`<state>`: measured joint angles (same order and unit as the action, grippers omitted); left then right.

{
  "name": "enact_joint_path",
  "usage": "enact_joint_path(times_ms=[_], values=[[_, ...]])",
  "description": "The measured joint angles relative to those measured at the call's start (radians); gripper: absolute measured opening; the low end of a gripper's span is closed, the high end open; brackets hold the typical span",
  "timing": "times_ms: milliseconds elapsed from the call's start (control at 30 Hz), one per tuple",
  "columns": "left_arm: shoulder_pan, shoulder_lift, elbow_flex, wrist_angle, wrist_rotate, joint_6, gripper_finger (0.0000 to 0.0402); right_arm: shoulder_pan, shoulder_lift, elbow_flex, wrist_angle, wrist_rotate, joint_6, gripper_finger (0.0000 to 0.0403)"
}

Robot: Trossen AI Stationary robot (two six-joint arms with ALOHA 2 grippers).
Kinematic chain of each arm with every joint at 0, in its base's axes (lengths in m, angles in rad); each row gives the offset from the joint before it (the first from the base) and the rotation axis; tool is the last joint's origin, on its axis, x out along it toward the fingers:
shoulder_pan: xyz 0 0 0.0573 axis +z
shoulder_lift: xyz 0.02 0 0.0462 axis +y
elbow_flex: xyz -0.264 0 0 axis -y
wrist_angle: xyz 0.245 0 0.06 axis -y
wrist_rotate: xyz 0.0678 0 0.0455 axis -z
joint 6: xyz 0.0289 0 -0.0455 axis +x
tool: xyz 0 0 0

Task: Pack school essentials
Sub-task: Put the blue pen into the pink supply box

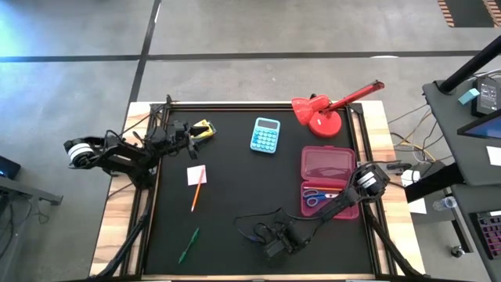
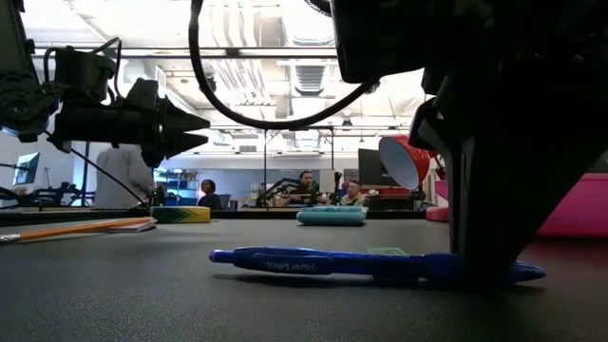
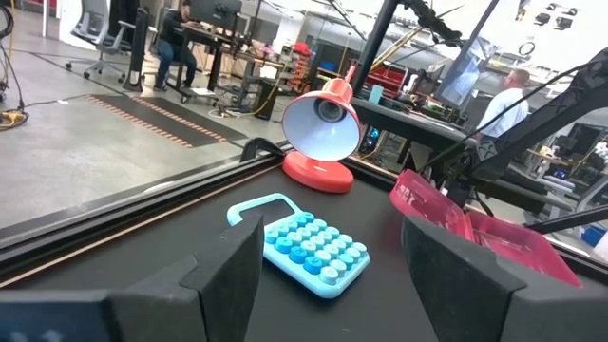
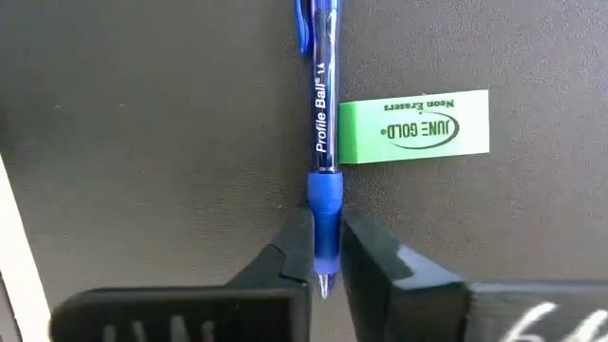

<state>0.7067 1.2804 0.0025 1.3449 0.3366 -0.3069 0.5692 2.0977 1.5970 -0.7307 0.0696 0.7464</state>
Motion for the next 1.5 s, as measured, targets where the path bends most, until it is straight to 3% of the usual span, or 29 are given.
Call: enact_joint_path(times_ms=[267, 467, 867, 1033, 1500], values=[[0.0, 0.0, 0.0, 0.0, 0.0, 0.0, 0.0235, 0.002, -0.052, -0.008, -0.009, -0.039, 0.0, 0.002], [0.0, 0.0, 0.0, 0.0, 0.0, 0.0, 0.0235, 0.012, -0.192, -0.003, -0.049, -0.023, -0.011, 0.0019], [0.0, 0.0, 0.0, 0.0, 0.0, 0.0, 0.0235, 0.048, -0.42, -0.042, -0.51, 0.054, 0.028, 0.0022], [0.0, 0.0, 0.0, 0.0, 0.0, 0.0, 0.0235, 0.076, -0.545, -0.167, -0.592, 0.054, 0.11, 0.0022], [0.0, 0.0, 0.0, 0.0, 0.0, 0.0, 0.0235, 0.142, -0.837, -0.622, -0.451, 0.054, 0.389, 0.0023]])
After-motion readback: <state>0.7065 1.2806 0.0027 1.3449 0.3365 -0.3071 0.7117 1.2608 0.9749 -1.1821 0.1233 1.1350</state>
